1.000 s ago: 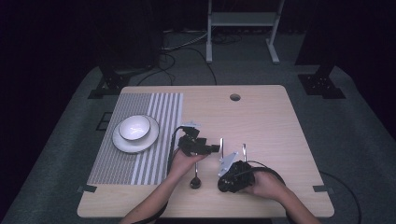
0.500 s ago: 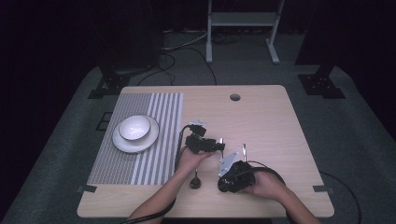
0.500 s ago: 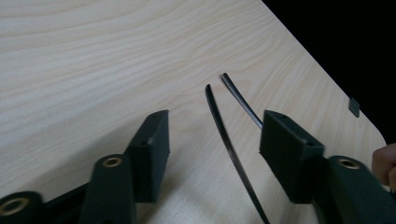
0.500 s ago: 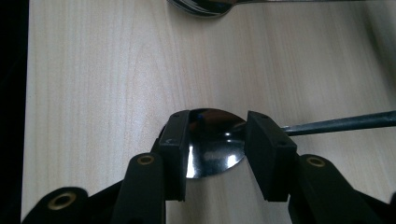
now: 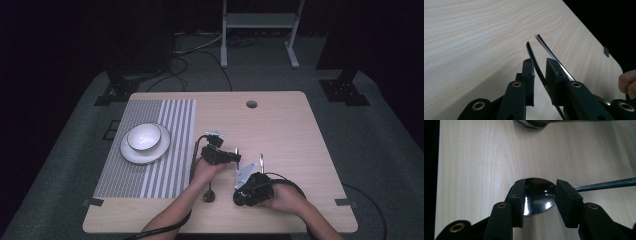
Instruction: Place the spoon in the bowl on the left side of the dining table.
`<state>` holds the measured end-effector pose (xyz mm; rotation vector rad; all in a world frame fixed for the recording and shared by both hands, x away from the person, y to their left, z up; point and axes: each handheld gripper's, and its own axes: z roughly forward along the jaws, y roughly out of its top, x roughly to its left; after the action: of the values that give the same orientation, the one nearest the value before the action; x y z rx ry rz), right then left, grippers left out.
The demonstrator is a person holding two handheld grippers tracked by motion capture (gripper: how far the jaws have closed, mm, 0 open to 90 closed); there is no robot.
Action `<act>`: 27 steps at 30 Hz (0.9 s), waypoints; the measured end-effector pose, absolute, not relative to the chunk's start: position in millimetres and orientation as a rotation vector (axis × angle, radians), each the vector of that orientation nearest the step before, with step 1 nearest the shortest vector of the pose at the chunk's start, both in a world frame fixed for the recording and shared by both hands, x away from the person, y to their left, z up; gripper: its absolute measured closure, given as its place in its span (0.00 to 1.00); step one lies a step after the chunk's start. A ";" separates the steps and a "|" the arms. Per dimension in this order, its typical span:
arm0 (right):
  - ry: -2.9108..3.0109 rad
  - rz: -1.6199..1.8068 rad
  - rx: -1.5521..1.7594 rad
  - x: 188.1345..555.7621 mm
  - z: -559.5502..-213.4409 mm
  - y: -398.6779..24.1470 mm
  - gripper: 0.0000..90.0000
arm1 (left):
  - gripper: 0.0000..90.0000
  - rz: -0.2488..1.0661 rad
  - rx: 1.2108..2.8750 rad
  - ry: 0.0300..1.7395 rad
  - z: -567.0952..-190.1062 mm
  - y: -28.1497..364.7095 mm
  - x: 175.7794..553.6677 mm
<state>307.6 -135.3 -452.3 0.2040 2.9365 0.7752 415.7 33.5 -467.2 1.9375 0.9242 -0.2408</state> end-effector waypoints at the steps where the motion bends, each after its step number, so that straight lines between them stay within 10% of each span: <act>1: 2.936 0.775 0.204 307.6 -452.2 -135.6 0.66 | 0.87 -0.242 1.929 0.925 -467.0 33.8 415.6; 27: 2.851 0.868 0.400 314.5 -450.8 -165.1 0.55 | 0.98 -0.321 1.766 0.886 -444.8 44.4 405.2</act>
<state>314.5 -165.1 -450.8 0.3998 2.8507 0.8676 405.2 44.4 -444.8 1.7664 0.8858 -0.3210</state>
